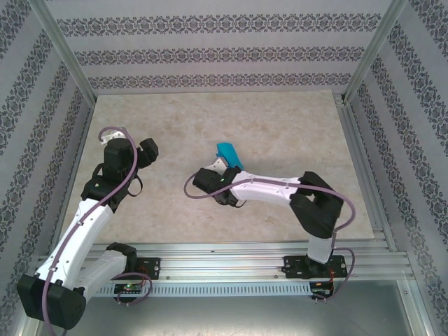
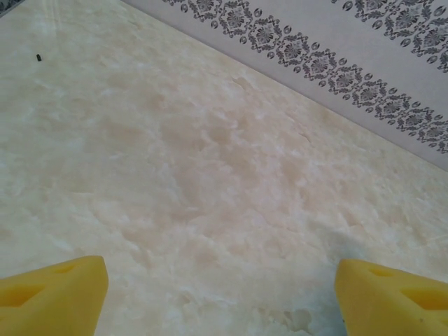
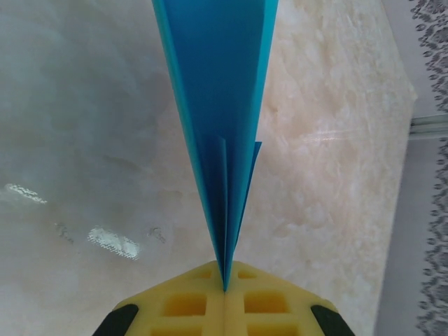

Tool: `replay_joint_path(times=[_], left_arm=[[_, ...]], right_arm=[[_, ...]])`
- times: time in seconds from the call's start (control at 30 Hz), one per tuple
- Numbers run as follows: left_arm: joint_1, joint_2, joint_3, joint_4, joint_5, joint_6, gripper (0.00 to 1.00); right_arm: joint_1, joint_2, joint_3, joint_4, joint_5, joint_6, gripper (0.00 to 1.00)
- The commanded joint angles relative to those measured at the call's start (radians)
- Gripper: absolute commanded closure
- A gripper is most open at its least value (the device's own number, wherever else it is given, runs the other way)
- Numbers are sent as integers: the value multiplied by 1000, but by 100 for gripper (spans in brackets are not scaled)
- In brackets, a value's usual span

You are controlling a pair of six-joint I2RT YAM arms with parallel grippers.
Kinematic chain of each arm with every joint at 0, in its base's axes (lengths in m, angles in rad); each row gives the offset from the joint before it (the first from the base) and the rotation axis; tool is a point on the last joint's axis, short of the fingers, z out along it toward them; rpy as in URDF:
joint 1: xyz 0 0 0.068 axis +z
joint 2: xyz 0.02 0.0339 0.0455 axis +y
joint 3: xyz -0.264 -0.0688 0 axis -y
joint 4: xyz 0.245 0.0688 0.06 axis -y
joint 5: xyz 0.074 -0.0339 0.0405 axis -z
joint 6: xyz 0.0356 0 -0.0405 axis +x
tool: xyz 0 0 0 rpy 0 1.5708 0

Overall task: Fold a paper plane with a square sheet of paper (fold left side to right side)
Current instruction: Turn over the paper at the center of the table.

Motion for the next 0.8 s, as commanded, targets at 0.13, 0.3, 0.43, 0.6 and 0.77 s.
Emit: replay_joint_path(times=[0.13, 0.3, 0.43, 0.6, 0.77], left_arm=[[22, -7, -11, -17, -31, 18, 14], [27, 15, -33, 7, 34, 32, 15], [28, 61, -70, 93, 215, 49, 16], [19, 186, -151, 321, 555, -14, 20], [-80, 360, -169, 525, 690, -98, 19]], right_arm=[[48, 146, 72, -93, 94, -12, 91], [80, 71, 26, -4, -68, -64, 64], [99, -105, -57, 72, -205, -76, 45], [51, -341, -134, 132, -291, -55, 33], [-104, -563, -258, 327, -471, 2, 23]])
